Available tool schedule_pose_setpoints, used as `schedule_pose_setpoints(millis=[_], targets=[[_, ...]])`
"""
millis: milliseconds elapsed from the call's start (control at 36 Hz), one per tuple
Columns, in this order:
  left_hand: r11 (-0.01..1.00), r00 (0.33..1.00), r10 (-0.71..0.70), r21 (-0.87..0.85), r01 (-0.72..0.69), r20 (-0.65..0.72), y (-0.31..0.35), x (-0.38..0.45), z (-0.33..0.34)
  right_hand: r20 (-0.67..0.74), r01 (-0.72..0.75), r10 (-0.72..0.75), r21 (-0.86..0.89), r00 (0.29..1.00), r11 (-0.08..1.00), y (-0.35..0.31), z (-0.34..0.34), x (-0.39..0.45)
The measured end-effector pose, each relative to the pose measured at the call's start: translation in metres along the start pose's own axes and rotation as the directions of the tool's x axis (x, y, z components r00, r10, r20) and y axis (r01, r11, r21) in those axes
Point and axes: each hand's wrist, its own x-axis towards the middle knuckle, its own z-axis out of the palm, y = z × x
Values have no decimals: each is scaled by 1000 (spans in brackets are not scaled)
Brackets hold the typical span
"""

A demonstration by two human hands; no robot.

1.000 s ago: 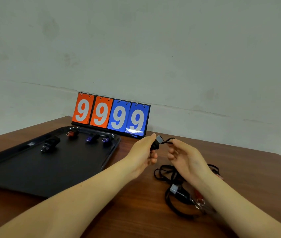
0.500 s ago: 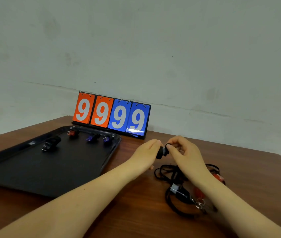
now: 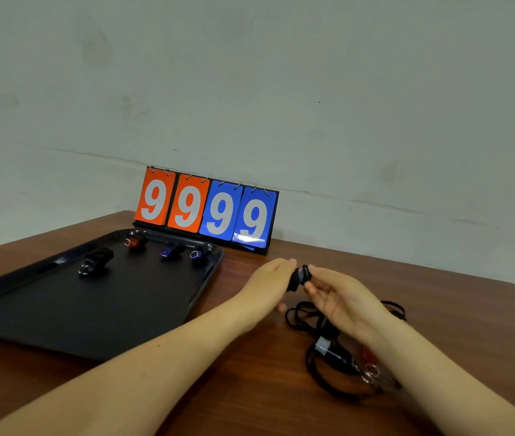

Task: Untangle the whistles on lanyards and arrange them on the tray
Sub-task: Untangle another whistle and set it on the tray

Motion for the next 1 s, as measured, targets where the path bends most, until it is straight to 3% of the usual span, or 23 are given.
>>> schedule_pose_setpoints(millis=[167, 417, 778, 1000], targets=[[997, 1000, -9, -79, 11, 24, -1, 0, -1, -6, 43, -43, -87, 999, 995, 1, 1, 0], [992, 998, -1, -123, -6, -58, 1, -2, -4, 16, 171, -185, -465, 983, 869, 5, 5, -2], [997, 998, -4, -75, -1, -67, 4, -4, -5, 22, 205, -230, -548, 973, 811, 6, 4, -2], [970, 998, -38, -238, 48, 45, 12, -8, -5, 72, 299, -357, -709, 931, 639, -4, -1, -2]])
